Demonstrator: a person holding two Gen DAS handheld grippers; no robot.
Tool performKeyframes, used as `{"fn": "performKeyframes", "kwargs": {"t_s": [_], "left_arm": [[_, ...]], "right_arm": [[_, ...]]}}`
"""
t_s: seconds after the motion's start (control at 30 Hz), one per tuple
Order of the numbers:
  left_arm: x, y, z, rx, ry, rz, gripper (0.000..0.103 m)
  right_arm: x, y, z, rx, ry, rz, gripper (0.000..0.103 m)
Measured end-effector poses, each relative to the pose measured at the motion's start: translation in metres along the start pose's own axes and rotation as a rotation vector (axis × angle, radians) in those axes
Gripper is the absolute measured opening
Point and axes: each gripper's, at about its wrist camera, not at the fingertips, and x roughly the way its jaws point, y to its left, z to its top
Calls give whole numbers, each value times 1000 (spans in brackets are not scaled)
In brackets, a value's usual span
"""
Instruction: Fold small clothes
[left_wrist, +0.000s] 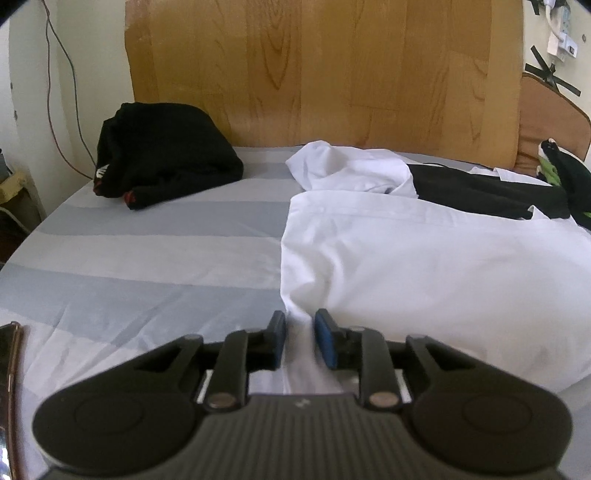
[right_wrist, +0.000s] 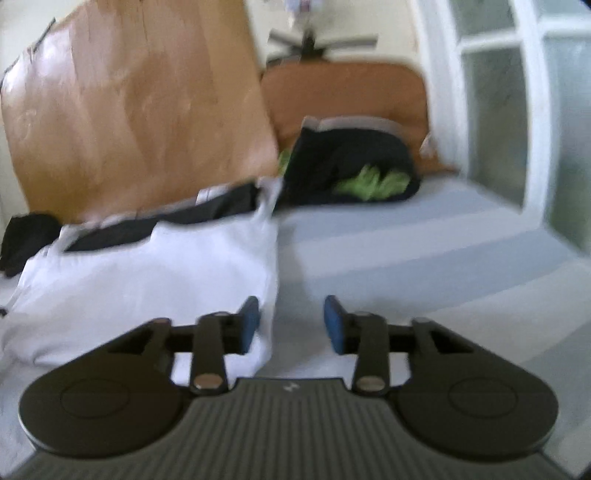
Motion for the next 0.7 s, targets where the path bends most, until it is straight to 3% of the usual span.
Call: {"fn": "performKeyframes", "kwargs": {"t_s": [0.17, 0.27, 0.5, 0.6, 0.7], "left_arm": [[-1, 0, -2, -10, -11, 33, 37], [-1, 2, -4, -14, -19, 45, 43], [0, 0, -6, 3, -36, 64, 48], [0, 3, -6, 8, -37, 59, 49], [-5, 11, -4, 4, -24, 32, 49]], "right_arm": [[-11, 14, 11, -39, -42, 15, 47], [-4, 37, 12, -77, -37, 69, 47], [32, 119, -5, -194, 85, 331, 47], [46, 138, -16, -274, 161, 333, 47], [42, 125, -19, -337, 161, 329, 48]]}}
